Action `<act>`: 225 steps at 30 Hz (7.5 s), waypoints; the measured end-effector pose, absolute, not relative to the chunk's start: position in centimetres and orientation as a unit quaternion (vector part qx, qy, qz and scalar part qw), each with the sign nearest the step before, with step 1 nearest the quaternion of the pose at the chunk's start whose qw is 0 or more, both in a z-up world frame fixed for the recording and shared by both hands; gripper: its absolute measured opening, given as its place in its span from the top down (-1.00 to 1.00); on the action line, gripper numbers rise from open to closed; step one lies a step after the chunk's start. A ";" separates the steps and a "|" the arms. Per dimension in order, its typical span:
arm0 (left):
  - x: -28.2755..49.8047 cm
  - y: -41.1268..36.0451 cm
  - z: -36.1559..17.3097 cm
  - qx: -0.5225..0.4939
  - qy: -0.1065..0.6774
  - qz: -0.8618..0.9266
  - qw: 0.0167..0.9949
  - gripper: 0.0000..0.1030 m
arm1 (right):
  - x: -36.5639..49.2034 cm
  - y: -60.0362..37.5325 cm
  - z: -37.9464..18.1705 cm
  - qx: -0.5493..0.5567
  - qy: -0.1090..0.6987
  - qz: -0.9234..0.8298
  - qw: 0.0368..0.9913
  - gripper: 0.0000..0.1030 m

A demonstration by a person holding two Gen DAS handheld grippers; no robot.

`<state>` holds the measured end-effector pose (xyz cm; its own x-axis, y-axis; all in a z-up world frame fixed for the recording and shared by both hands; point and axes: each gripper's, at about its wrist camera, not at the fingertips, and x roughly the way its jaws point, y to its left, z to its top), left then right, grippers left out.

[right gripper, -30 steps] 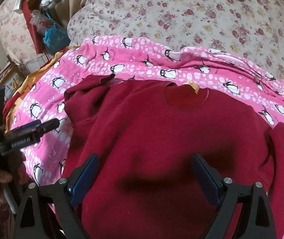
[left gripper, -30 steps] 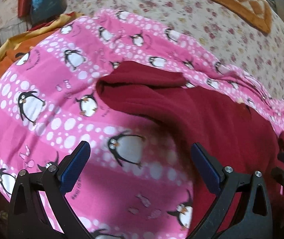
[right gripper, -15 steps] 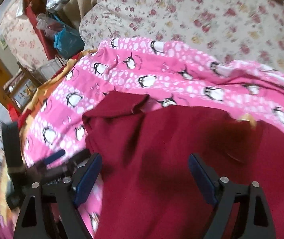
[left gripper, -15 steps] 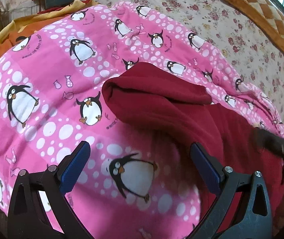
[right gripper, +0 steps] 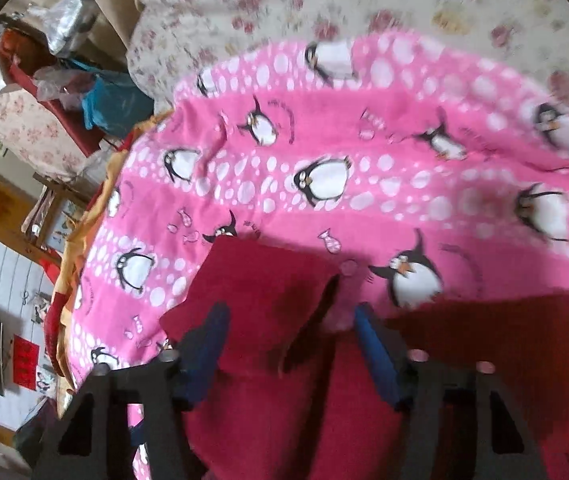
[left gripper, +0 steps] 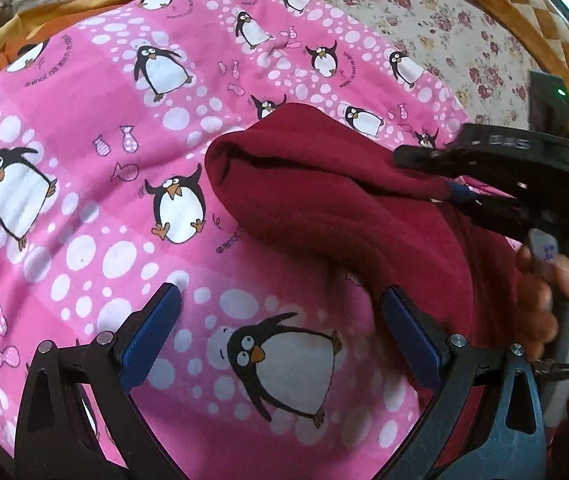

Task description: Fold small clothes

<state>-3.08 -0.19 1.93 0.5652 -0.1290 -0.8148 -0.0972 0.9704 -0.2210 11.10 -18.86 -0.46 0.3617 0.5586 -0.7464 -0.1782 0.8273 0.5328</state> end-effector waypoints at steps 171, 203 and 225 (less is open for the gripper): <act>-4.8 -8.3 4.5 -0.045 0.453 -0.090 0.886 -0.68 | -27.3 -54.7 8.8 0.182 0.400 -0.002 0.898 0.90; -4.5 -3.7 6.6 -0.149 0.412 -0.129 0.890 -0.68 | 1.3 -24.2 8.0 -0.022 0.547 0.354 0.758 0.90; -1.2 -10.1 3.7 -0.121 0.459 -0.146 0.868 -0.68 | -12.1 -46.5 9.5 0.052 0.455 0.133 0.879 -0.09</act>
